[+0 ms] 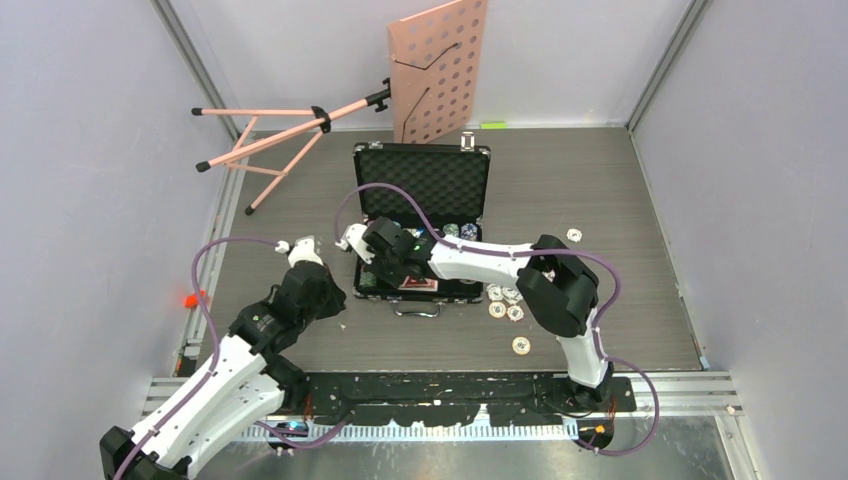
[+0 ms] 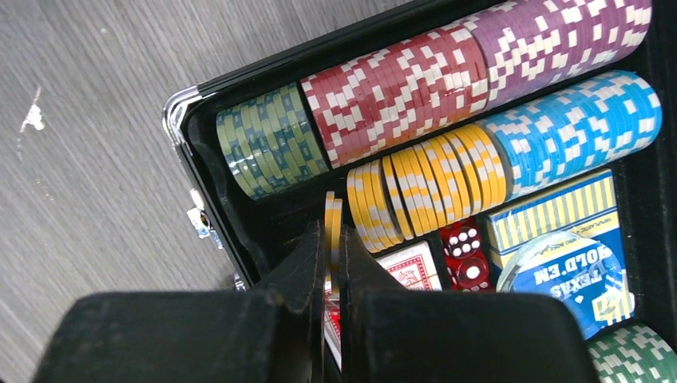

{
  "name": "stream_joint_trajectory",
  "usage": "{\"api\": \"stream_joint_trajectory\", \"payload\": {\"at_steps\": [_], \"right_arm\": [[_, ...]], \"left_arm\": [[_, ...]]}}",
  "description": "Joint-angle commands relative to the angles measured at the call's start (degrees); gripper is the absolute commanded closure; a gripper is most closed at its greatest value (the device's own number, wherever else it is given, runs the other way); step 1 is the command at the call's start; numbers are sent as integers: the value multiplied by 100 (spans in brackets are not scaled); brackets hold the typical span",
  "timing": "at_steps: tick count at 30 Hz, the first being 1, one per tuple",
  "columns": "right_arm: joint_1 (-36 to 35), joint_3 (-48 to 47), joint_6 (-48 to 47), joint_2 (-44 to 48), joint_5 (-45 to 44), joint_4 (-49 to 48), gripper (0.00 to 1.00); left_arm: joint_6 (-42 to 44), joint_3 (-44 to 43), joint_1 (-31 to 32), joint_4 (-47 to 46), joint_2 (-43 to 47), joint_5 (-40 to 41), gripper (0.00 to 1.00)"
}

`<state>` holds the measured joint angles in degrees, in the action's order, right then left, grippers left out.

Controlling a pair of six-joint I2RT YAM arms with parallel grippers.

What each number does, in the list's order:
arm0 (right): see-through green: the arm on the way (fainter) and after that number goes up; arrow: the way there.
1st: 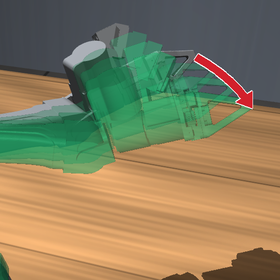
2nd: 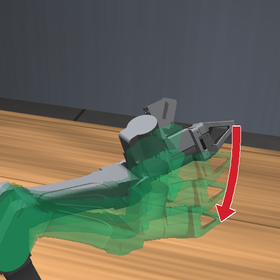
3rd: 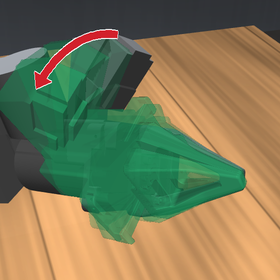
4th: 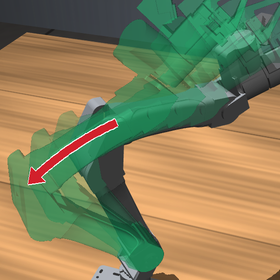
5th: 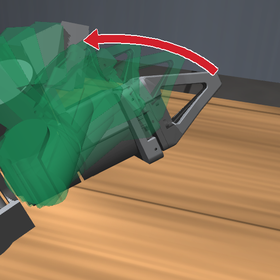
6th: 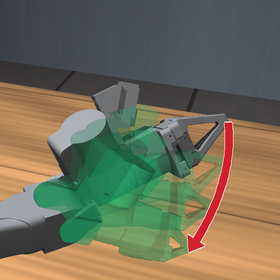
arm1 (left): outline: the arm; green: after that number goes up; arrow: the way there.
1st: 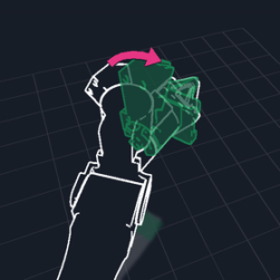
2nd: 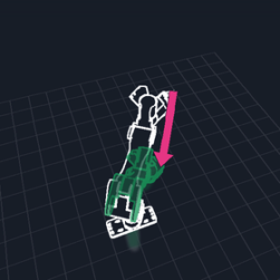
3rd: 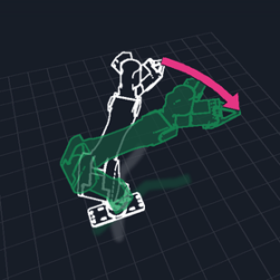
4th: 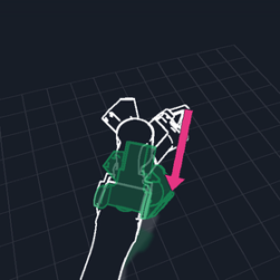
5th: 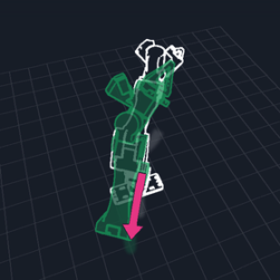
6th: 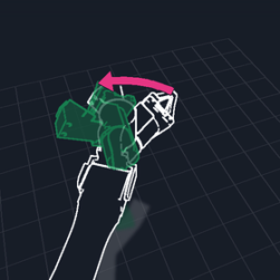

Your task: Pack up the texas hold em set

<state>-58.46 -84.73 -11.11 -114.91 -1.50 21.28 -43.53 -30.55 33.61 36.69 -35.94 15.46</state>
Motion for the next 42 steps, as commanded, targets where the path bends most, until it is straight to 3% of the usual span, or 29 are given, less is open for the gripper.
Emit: {"api": "stream_joint_trajectory", "payload": {"at_steps": [1, 9, 16, 42], "right_arm": [[-25, -235, -171, -45, -592, -299, 98], [-18, -336, -220, -156, -1024, -325, 80], [85, -298, -82, -90, -792, -335, 70], [641, 60, 663, 510, -350, -450, 74]], "left_arm": [[-55, 47, -29, -486, -110, -228, 100], [-117, 163, -34, -1045, -525, -630, 100], [-127, 95, -38, -1374, -941, -685, 100], [-169, -209, -131, -3031, -3008, -1365, 100]]}}
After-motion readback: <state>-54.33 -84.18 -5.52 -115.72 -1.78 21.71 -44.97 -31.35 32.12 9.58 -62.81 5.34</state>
